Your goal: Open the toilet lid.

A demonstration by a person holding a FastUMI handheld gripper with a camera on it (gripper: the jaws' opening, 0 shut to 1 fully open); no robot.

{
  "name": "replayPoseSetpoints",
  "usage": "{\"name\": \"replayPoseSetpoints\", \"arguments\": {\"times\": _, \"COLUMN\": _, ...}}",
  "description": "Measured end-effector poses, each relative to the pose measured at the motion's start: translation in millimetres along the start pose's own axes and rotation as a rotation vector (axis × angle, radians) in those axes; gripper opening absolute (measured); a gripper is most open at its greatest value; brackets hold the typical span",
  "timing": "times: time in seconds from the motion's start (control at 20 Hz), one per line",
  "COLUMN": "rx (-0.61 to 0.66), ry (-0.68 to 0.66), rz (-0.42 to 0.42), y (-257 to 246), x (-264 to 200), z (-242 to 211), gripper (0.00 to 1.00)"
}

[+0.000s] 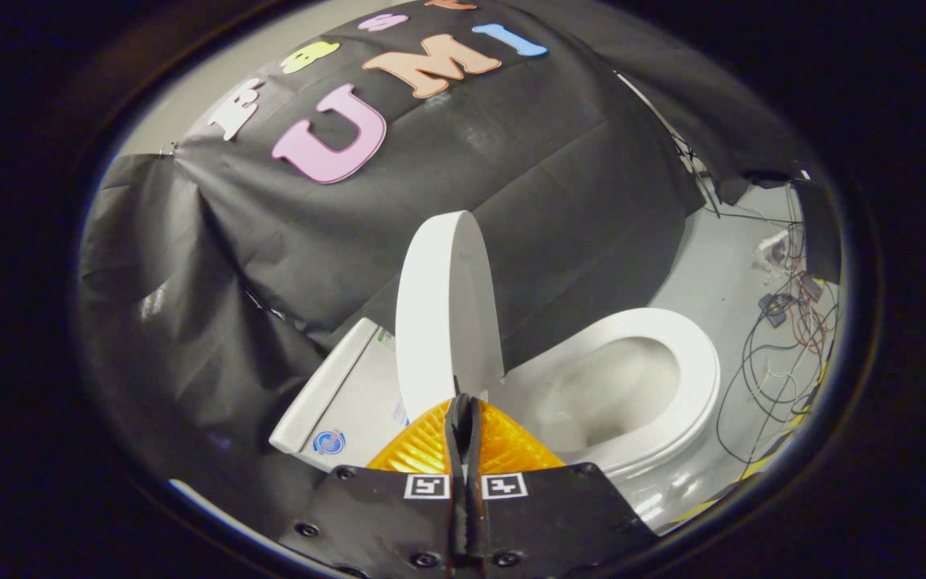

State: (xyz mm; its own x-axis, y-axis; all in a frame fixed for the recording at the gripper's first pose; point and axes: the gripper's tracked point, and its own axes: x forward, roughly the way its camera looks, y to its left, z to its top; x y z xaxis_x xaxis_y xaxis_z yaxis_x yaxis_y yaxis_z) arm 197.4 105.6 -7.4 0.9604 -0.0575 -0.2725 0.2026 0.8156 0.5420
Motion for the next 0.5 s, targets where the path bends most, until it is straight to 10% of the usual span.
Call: {"name": "replayPoseSetpoints", "arguments": {"times": 0.5, "rx": -0.028, "ry": 0.001, "rz": 0.028, "y": 23.8, "x": 6.0, "z": -0.3, "gripper": 0.00}}
